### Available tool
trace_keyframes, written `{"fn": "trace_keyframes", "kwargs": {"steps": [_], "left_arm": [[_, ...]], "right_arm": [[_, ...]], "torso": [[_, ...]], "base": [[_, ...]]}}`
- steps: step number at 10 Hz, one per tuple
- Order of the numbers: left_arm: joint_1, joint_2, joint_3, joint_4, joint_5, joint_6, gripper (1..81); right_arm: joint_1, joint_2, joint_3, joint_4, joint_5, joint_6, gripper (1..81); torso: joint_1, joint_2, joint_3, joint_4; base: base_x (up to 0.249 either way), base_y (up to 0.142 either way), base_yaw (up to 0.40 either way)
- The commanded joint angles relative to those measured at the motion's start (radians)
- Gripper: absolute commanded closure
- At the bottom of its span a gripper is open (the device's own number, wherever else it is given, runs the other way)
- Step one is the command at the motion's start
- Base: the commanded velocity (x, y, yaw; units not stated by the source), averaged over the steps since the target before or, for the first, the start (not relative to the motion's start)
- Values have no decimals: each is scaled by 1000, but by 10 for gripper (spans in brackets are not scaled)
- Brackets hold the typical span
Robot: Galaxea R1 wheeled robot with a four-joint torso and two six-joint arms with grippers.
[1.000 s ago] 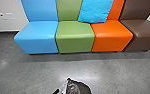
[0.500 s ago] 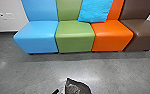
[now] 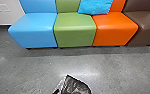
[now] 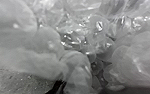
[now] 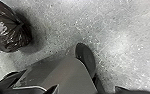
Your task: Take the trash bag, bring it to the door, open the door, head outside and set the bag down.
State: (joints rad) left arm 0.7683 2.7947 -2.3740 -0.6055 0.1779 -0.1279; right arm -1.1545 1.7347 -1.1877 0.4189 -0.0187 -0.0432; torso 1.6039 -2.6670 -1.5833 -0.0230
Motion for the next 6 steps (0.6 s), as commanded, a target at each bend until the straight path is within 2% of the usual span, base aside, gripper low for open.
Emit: {"fn": "trace_keyframes", "kwargs": {"steps": [1, 6], "left_arm": [[-82, -6, 2, -7, 48, 1, 10], [-77, 8, 2, 3, 51, 5, 10]], "right_arm": [[40, -74, 19, 18, -79, 2, 10], [40, -73, 19, 18, -79, 2, 10]], "torso": [[0, 0, 0, 0], [0, 0, 0, 0]], "base": [[0, 0, 0], [0, 0, 0]]}}
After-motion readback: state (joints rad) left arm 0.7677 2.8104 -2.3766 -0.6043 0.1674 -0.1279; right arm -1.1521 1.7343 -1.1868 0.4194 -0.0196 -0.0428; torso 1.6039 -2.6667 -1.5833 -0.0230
